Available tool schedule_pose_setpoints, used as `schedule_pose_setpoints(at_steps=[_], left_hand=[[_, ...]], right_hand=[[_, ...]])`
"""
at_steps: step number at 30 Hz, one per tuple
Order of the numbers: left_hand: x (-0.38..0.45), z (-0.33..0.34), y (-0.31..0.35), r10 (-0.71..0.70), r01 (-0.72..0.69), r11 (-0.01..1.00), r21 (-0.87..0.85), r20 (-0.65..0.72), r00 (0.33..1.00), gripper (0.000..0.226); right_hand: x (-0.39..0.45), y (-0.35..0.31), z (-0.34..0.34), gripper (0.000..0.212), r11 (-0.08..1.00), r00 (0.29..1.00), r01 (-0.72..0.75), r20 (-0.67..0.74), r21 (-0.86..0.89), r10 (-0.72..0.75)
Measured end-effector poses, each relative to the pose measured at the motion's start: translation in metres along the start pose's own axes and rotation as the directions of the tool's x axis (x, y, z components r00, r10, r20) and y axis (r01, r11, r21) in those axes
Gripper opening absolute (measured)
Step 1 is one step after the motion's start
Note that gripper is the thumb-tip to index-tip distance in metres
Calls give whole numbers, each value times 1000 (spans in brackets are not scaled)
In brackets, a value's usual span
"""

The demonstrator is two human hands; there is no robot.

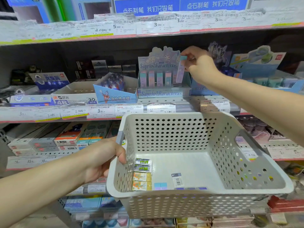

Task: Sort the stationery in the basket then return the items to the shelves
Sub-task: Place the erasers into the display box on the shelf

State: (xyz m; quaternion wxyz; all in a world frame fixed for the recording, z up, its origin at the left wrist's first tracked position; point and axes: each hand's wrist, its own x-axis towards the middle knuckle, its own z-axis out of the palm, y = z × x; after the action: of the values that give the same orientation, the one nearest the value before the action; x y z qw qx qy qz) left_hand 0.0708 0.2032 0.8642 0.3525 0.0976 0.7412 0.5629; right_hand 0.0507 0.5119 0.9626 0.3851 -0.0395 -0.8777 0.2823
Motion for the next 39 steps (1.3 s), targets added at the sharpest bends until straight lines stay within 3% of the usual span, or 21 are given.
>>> schedule_pose_setpoints(at_steps=[2, 5, 8, 15, 17, 21, 29, 34, 39], left_hand=[[0, 0, 0, -3, 3, 1000, -8, 9, 1000, 58], [2, -2, -2, -1, 1, 1000, -2, -6, 1000, 83], [2, -2, -3, -11, 11, 1000, 11, -5, 1000, 90], [3, -1, -3, -17, 17, 1000, 27, 1, 1000, 56], [3, -1, -2, -24, 24, 1000, 13, -10, 1000, 57], [4, -1, -3, -37, 38, 999, 30, -27, 999, 83], [5, 0, -5, -12, 12, 1000, 29, -2, 1000, 67], [2, 4, -3, -6, 6, 1000, 18, -15, 1000, 62], [-1, 7, 0, -25, 26, 999, 30, -42, 999, 55]], right_hand=[[10, -2, 7, 28, 999, 998, -37, 42, -33, 39], [18, -1, 17, 28, 992, 994, -55, 84, -114, 64], [21, 3, 20, 27, 987, 989, -108, 93, -119, 119], [19, 5, 18, 25, 989, 986, -108, 117, -98, 119], [15, 8, 17, 25, 992, 991, -74, 104, -101, 85], [9, 15, 17, 23, 996, 997, -43, 60, -76, 48], [-2, 16, 10, 35, 978, 991, 64, 129, -198, -39], [3, 12, 8, 54, 953, 966, 6, 248, -302, 73], [-3, 7, -1, 60, 968, 948, -30, 299, -247, 106]])
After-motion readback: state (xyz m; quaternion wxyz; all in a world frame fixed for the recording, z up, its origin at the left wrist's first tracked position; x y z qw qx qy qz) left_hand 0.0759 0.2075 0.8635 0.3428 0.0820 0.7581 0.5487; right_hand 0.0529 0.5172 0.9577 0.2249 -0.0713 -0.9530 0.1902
